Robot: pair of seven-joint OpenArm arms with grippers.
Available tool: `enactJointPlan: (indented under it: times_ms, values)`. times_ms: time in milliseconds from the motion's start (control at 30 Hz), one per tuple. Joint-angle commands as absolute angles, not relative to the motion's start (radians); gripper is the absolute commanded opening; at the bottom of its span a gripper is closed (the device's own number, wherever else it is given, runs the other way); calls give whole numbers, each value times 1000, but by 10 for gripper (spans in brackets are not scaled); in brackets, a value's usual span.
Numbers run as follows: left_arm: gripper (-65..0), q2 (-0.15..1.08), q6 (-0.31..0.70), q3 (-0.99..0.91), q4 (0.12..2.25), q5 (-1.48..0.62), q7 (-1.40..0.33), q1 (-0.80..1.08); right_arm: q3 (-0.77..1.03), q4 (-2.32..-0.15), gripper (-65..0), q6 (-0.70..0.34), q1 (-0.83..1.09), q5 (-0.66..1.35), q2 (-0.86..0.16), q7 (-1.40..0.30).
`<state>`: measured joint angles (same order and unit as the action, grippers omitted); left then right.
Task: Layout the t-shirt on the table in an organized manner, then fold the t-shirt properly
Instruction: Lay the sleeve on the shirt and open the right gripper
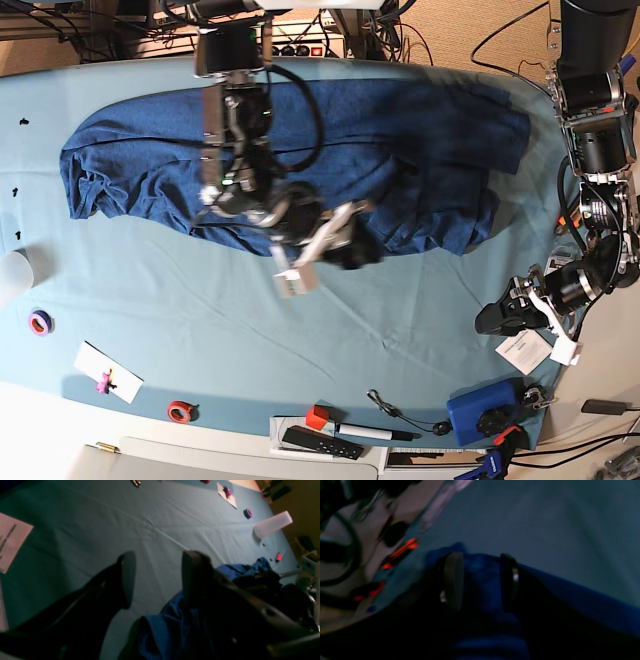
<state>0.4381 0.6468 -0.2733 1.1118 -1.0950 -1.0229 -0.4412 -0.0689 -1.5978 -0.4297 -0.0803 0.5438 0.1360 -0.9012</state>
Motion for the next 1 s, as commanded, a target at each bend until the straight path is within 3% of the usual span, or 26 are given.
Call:
enactJointPlan:
  times_ms: [0,567,633,800,967]
  values:
    - [-350,451,651,-277,1127,-1121,-1003,-468,-53,-1613,-412,-434,-99,554,142,-885]
    - [-350,449,651,-277,1127,-1121,-1005,-464,-182,-1381,-422,-477,-102,553,142,-860]
    - [-350,449,651,-277,1127,-1119,-1005,-462,-195,-1381,-442,-492,-109,553,142,-860]
    - [-350,449,651,-277,1127,-1103,-1005,-462,-229,-1381,-578,-512,-134,551,142,-867]
    - [-350,449,651,-277,1127,-1100,-1001,-463,-286,-1381,-584,-512,-179,517,142,-868]
